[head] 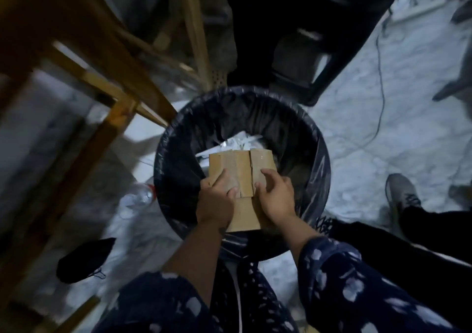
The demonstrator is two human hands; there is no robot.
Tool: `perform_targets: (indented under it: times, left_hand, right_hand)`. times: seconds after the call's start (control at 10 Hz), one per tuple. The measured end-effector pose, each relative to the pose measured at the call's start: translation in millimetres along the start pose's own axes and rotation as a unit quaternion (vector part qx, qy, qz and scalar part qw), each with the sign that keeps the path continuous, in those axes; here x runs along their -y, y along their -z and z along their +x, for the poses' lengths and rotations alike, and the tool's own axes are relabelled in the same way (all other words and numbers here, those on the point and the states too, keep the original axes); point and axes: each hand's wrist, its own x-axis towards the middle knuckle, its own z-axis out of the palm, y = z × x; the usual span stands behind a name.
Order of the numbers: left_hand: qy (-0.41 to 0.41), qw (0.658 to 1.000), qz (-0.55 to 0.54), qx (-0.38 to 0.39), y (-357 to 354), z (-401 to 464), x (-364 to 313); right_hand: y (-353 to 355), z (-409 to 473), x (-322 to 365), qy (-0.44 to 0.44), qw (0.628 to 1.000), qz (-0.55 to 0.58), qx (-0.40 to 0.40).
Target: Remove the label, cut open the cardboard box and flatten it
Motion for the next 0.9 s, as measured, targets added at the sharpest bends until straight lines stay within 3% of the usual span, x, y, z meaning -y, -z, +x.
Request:
perform_targets:
  times: [0.2, 0.5, 0.7, 0.8, 0.9]
  left_hand:
    - [0.067, 0.988, 0.134, 0.036, -63, 88, 36]
    - [0.044, 0.974, 0.206, 0.079, -116, 151, 68]
    - [0.020, 0.930, 0.323, 0.173, -79, 126, 50]
    - [0.002, 0.950, 0.279, 0.141, -43, 103, 27]
    - [-0.087, 0.965, 0.236, 0.070, 4, 42, 1]
  right_hand:
    - [-69, 84, -50, -0.089, 0.995, -0.026, 0.030]
    - [-125, 158, -90, -0.111, 0.988, -0.093, 0.046]
    - [-116, 130, -74, -0.108, 0.974, -0.159, 0.119]
    - [-87, 96, -46, -0.065, 0.982, -0.156, 0.079]
    - [-43, 38, -24, -0.020, 0.990, -0.109, 0.085]
